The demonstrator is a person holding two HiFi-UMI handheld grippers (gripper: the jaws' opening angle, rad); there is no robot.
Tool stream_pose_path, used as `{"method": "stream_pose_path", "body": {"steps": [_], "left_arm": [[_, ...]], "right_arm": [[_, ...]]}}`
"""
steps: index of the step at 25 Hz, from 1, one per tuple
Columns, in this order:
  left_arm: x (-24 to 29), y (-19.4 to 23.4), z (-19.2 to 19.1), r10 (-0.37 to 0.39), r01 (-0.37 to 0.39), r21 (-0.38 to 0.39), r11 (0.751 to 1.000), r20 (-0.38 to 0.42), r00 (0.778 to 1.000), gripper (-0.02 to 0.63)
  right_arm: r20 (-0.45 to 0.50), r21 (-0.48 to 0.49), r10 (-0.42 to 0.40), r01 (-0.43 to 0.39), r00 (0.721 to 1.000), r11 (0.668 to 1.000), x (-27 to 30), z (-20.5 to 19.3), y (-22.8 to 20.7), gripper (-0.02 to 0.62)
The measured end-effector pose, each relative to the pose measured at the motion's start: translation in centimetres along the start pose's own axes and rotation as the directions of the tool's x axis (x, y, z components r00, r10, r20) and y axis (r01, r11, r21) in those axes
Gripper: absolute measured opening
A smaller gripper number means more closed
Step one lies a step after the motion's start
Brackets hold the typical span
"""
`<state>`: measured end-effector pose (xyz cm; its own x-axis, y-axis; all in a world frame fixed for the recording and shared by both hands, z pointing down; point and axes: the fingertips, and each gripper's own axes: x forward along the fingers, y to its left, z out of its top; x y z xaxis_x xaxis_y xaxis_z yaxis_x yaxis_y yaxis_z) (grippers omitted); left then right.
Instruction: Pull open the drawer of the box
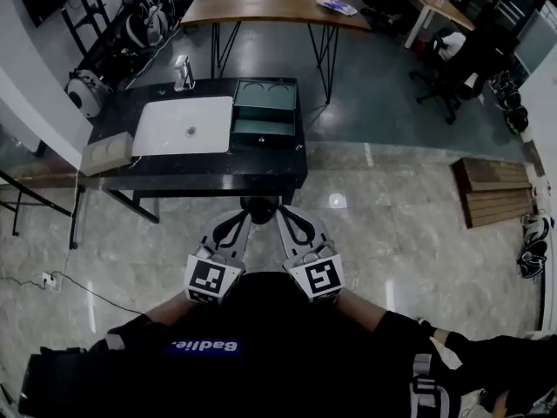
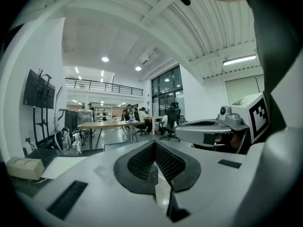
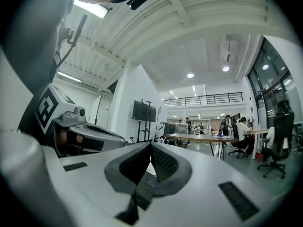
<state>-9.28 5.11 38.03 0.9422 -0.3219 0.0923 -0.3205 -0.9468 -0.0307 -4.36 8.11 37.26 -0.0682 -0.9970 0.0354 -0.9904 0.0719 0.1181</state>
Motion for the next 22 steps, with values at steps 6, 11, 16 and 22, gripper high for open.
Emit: {"method": "stream_pose_path", "body": {"steps": [6,11,16,22], "left_arm": [[-1.1,0.9,-0.3,-0.032,0.032,0.018,0.999,0.008,0.999,0.002],[-1.6,1.0,-0.3,-0.053,0.053,0.000,0.999,0.017,0.998,0.003],[-1.7,0.3,0.2,-0.081,0.081,-0.003,0.997,0.022,0.996,0.002],[-1.4,0.3,-0.5,-0.082,0.082,0.016,0.997,0.022,0.996,0.003]], "right_arm": [[-0.024,0.001,-0.023,0.023,0.999,1.000,0.6,0.1,1.0,-0.001],[-0.012,0.007,-0.020,0.020,1.000,1.000,0.9,0.5,1.5,-0.002],[0.006,0.027,-0.023,0.023,1.000,0.999,0.6,1.0,1.3,-0.002],[-0.022,0.035,-0.040,0.041,0.999,0.999,0.6,0.1,0.5,-0.002]]}}
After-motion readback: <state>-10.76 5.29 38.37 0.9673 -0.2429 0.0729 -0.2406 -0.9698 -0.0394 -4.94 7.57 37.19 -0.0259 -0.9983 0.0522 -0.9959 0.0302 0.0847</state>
